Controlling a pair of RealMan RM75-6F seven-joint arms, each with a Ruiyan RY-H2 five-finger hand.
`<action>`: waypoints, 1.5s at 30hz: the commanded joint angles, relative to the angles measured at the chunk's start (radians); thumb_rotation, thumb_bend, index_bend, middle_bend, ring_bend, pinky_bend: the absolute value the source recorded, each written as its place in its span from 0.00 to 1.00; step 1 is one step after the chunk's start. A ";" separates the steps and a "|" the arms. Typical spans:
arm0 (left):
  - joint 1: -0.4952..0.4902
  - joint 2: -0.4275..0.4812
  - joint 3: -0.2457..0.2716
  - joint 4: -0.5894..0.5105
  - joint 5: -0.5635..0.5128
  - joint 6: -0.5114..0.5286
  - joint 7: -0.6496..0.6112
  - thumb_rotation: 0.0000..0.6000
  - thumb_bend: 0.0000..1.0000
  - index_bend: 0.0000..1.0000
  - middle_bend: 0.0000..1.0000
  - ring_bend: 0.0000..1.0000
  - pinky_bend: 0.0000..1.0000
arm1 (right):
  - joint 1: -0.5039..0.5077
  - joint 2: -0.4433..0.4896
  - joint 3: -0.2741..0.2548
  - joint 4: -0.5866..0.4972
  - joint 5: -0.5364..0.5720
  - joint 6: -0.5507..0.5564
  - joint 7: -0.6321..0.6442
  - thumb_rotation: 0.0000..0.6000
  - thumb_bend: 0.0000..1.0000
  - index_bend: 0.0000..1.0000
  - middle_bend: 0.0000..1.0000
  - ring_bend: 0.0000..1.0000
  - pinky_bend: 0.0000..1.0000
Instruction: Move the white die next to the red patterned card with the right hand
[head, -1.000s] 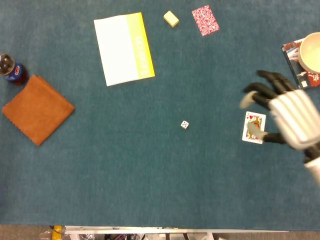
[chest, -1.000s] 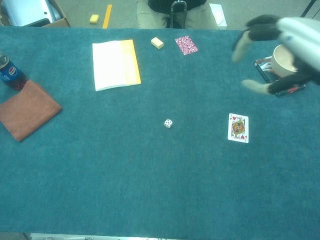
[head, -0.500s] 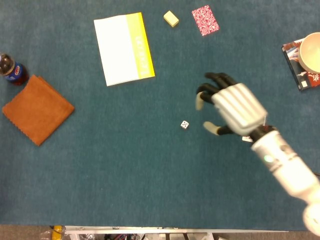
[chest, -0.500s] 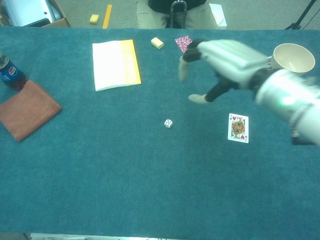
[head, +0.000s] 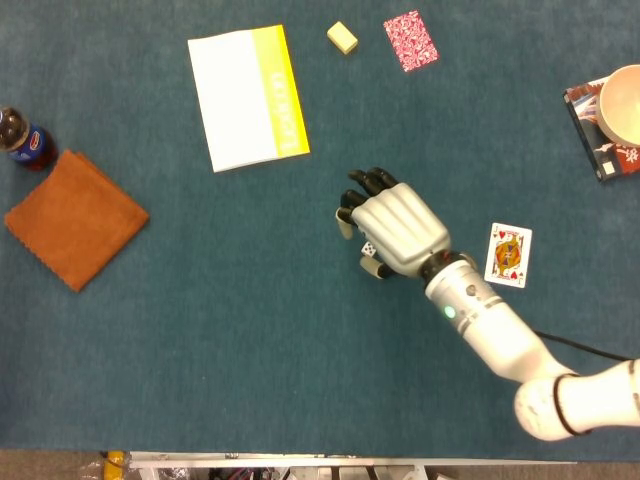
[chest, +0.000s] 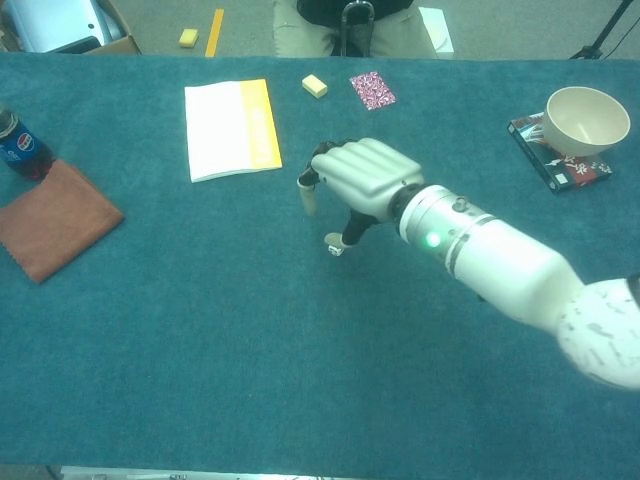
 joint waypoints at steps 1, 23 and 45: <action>0.001 -0.001 0.000 0.004 0.000 0.003 -0.004 1.00 0.41 0.20 0.27 0.17 0.15 | 0.020 -0.035 -0.018 0.048 0.016 0.019 -0.020 1.00 0.21 0.48 0.33 0.10 0.14; 0.002 -0.016 0.002 0.028 0.000 0.002 -0.022 1.00 0.41 0.20 0.27 0.17 0.15 | 0.043 -0.101 -0.083 0.196 0.073 0.001 -0.005 1.00 0.21 0.48 0.33 0.10 0.14; 0.001 -0.022 -0.001 0.050 -0.010 0.000 -0.043 1.00 0.41 0.20 0.27 0.17 0.15 | 0.068 -0.151 -0.078 0.265 0.100 -0.012 -0.005 1.00 0.25 0.54 0.33 0.10 0.14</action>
